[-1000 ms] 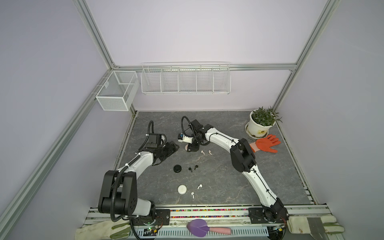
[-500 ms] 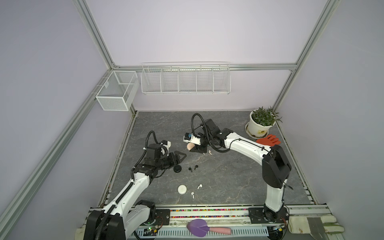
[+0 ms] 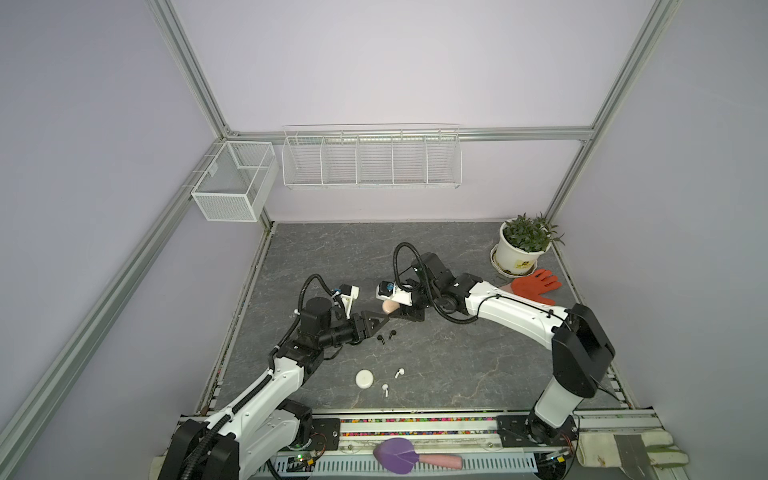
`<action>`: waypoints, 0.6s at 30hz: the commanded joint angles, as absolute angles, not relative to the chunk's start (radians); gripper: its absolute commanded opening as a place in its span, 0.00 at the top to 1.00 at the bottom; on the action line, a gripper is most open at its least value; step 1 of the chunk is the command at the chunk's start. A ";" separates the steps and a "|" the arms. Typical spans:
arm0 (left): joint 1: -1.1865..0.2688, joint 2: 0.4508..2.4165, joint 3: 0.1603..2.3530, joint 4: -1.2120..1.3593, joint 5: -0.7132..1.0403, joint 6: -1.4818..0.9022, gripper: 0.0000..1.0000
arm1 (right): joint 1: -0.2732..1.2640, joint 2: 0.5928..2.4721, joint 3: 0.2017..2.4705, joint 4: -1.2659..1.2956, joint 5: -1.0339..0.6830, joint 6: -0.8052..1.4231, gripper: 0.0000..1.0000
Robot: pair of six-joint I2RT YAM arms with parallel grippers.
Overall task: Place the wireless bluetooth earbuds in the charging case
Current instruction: 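Lift the pink case with the right gripper while the left gripper moves beside it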
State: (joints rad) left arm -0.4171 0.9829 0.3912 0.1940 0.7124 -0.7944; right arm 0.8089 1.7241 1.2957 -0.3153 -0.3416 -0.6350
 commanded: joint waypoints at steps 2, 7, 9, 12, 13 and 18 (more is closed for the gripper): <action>-0.422 1.014 0.403 0.299 0.711 -0.816 0.45 | 0.813 1.704 1.302 -0.294 -0.388 -0.635 0.93; -0.420 1.064 0.419 0.335 0.701 -0.815 0.51 | 0.811 1.698 1.301 -0.291 -0.399 -0.637 0.93; -0.421 1.082 0.422 0.359 0.701 -0.821 0.53 | 0.811 1.698 1.298 -0.290 -0.402 -0.637 0.93; -0.420 1.105 0.424 0.383 0.696 -0.828 0.55 | 0.811 1.695 1.296 -0.286 -0.407 -0.635 0.93; -0.422 1.113 0.425 0.394 0.698 -0.833 0.56 | 0.811 1.695 1.295 -0.284 -0.409 -0.635 0.93; -0.418 1.144 0.435 0.434 0.715 -0.853 0.60 | 0.812 1.694 1.304 -0.293 -0.421 -0.636 0.93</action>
